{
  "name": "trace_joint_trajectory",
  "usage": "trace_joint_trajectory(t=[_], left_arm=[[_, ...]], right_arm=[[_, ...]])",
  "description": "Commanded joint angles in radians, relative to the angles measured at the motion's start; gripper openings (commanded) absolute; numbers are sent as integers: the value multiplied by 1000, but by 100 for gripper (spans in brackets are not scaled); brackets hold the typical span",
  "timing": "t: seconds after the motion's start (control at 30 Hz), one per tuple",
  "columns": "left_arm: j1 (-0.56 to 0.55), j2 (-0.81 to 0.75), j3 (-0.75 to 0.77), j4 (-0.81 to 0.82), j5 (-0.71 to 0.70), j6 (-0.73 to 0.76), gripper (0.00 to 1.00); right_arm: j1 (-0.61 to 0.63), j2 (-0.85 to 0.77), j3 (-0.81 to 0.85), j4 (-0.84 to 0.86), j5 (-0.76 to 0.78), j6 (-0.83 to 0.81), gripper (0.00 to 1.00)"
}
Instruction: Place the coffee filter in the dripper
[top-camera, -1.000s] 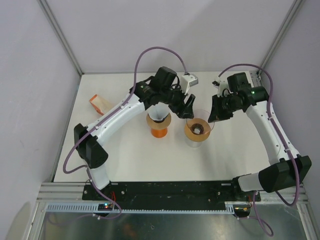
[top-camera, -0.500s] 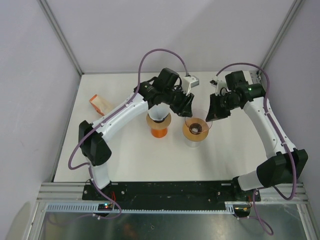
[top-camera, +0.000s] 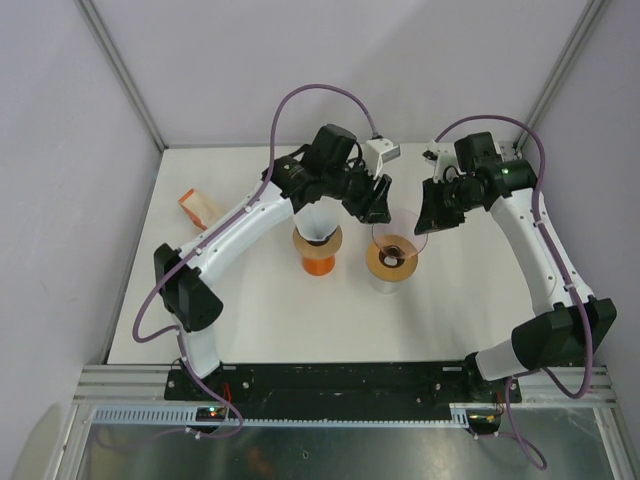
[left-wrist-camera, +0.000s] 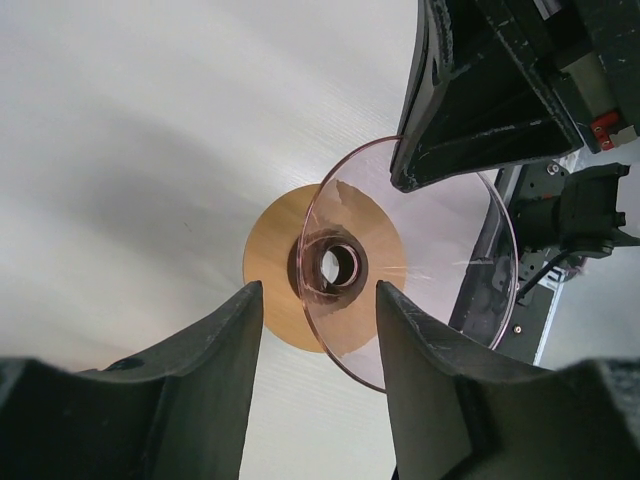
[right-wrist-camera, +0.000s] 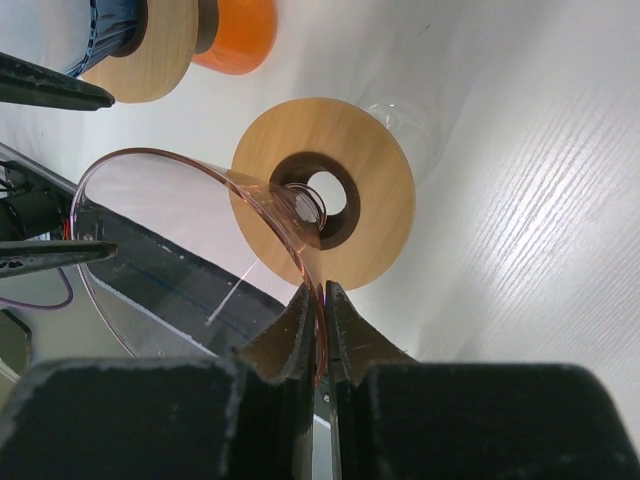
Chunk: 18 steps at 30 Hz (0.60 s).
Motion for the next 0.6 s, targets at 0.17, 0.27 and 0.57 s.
trace_joint_trajectory(t=[0.17,0.27,0.57], left_arm=[[-4,5,1,12,4,-2,55],[-11,14,-22,12,-4,10,55],[-17,37,-65,12,-6,25,45]], right_arm=[[-6,15,1,35,-16,-8,0],[-5,15,-23,51,-9,-8,0],[1,15,-78,82,10,-8,0]])
